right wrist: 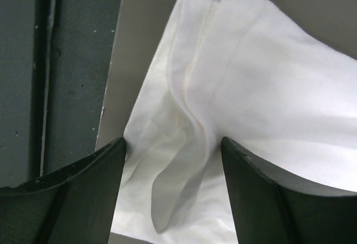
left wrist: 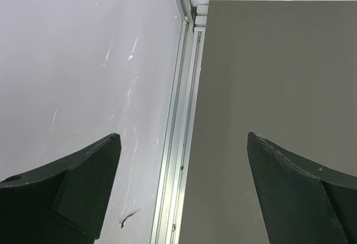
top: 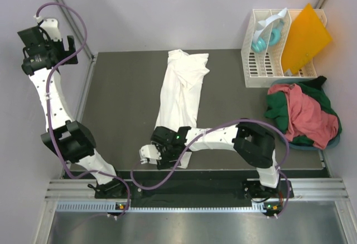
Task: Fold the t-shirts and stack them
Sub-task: Grab the bottom of the folded rectangular tshirt with right arm, then fold the folded rectangular tshirt in 1/3 of the way
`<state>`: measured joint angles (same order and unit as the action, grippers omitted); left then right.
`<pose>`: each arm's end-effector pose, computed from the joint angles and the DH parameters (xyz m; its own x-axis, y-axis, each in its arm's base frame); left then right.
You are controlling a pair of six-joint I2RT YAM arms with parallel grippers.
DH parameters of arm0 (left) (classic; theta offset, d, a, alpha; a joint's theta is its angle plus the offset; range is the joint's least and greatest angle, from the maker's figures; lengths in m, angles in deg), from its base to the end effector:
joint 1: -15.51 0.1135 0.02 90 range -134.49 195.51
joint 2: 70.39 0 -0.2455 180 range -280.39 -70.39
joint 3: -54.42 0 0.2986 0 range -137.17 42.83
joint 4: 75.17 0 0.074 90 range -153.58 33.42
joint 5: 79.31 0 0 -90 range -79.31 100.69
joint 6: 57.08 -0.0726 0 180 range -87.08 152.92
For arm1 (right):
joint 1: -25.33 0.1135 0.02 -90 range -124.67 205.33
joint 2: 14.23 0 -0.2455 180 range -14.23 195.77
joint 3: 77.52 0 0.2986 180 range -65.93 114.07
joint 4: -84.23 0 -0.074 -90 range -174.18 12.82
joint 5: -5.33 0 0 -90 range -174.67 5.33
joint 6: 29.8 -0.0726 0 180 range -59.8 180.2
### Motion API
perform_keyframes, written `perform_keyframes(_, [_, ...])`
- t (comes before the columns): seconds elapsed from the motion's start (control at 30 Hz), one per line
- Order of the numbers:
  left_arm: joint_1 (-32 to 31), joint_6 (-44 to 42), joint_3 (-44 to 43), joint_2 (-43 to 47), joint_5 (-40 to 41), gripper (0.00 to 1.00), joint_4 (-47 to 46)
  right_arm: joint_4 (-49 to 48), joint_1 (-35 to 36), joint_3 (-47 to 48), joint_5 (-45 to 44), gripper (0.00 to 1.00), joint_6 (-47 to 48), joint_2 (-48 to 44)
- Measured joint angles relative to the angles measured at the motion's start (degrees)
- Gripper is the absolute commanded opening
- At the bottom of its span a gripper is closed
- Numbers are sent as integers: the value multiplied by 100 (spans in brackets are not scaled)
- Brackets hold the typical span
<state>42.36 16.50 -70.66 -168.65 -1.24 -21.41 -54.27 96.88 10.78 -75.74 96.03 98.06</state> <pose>0.4092 0.1903 0.4255 -0.4662 0.0740 -0.8816 -0.1519 0.9750 0.1622 0.1306 0.4270 0.0867 0.3270 -0.8470 -0.4190 -0.9449 -0.3013 -0.1283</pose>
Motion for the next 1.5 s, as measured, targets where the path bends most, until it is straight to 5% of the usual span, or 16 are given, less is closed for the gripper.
perform_keyframes(0.2, [0,-7,0,0,2,99,0,-304,2,-24,-328,63,-413,-11])
perform_keyframes(0.33, [0,-22,-15,-4,2,99,2,-396,9,-24,-374,35,-664,-11])
perform_keyframes(0.63, [0,-98,-413,-179,44,99,11,-378,83,-22,-339,0,-844,-4])
perform_keyframes(1.0, [0,-131,-490,-391,39,99,11,531,57,103,308,0,-437,-214])
perform_keyframes(1.5, [0,50,-459,-393,-15,99,-9,1049,-629,527,133,0,734,-1003])
